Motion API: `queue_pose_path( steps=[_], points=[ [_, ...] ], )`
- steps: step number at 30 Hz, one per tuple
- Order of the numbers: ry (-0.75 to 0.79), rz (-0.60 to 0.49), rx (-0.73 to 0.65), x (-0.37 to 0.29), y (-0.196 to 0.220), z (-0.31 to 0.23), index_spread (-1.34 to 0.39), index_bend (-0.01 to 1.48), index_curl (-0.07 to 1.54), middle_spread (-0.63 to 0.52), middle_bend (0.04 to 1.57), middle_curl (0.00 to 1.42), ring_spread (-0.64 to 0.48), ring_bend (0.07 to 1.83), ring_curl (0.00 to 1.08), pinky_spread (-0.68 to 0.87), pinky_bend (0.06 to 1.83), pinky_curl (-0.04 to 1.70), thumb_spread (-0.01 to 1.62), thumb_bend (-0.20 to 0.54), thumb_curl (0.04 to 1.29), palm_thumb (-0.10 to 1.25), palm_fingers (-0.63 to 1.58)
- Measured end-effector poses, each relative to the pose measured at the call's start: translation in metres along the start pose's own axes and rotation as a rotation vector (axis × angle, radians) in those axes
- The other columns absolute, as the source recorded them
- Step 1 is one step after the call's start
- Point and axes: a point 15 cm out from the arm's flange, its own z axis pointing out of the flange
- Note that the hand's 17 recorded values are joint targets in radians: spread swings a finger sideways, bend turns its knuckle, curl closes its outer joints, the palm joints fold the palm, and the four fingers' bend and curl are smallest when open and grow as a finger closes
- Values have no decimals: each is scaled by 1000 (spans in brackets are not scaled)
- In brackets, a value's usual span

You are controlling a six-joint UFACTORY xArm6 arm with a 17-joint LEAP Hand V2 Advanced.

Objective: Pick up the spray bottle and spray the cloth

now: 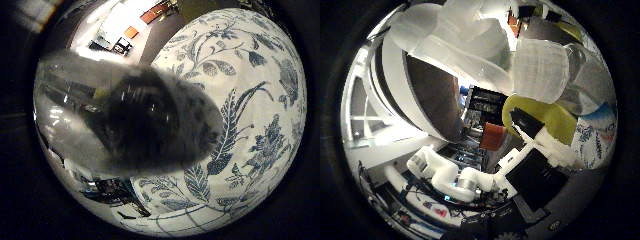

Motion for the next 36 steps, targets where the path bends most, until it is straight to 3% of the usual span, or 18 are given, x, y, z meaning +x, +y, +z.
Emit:
queue_pose_path(
  steps=[16,36],
  points=[
    [-18,-56,-16,-36,-43,26,-304,173,337,-3,369,354,-14,635,274,286,525,329,978,-24,504,824,336],
    [-35,6,-53,11,-11,4,-307,179,352,-3,389,362,-15,603,261,284,533,234,987,-23,501,814,379]
  ],
)
